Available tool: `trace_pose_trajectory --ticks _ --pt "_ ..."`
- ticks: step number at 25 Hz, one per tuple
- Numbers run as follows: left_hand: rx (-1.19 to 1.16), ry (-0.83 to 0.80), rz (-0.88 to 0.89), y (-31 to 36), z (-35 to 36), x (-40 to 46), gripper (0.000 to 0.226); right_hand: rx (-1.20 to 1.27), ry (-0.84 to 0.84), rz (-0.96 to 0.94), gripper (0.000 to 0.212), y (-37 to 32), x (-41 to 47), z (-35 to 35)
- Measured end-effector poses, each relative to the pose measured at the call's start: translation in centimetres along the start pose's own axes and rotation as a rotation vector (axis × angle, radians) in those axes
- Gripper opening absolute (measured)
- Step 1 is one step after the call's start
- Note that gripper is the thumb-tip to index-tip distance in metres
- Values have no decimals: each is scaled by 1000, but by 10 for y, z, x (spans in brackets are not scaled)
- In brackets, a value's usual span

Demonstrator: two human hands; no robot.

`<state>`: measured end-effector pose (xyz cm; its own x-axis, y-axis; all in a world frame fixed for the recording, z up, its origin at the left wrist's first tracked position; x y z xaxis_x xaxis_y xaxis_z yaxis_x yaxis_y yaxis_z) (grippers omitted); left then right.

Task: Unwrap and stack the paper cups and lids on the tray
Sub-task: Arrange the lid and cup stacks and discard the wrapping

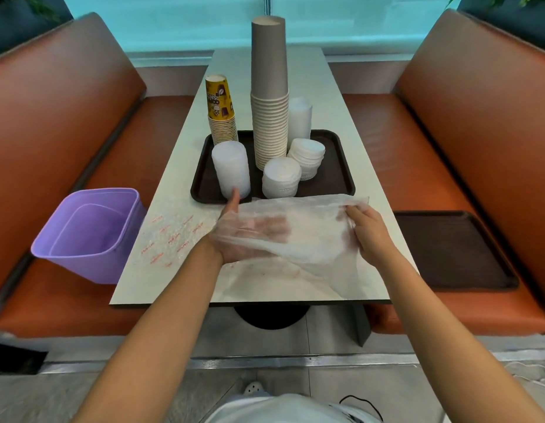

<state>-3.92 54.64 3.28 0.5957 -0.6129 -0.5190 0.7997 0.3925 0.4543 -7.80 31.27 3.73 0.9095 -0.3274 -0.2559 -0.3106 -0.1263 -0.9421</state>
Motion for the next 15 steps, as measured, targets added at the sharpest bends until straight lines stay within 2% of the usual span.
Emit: trace_pose_trajectory --ticks 3,5,6,8,11,12,15 --pt "-31 -92 39 8 5 8 64 -86 -39 -17 22 -9 -6 7" --pt "-155 -69 145 18 -1 10 37 -109 -60 0 20 -9 -7 11" --pt "-210 -49 209 24 -4 10 30 -113 -49 15 20 -9 -6 12" --pt "-98 21 329 34 -9 1 28 -124 8 56 20 -7 -4 12" --pt "276 259 511 48 -22 -18 28 -105 63 133 20 -4 -4 14" --pt "283 249 549 51 -28 -20 25 -89 65 158 20 -3 -4 16" --pt "198 57 531 51 -31 -24 25 -50 60 215 21 0 -6 26"
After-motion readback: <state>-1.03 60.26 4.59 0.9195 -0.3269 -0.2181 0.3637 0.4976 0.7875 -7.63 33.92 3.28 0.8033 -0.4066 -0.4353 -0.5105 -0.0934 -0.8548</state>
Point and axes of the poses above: each hand's wrist, its own x-axis towards the middle knuckle, its own z-axis out of the palm, y = z × x, the point moved 4 cm from there along x, towards the middle knuckle, and after that the axes turned 14 degrees about -x, right-handed, at the moved point
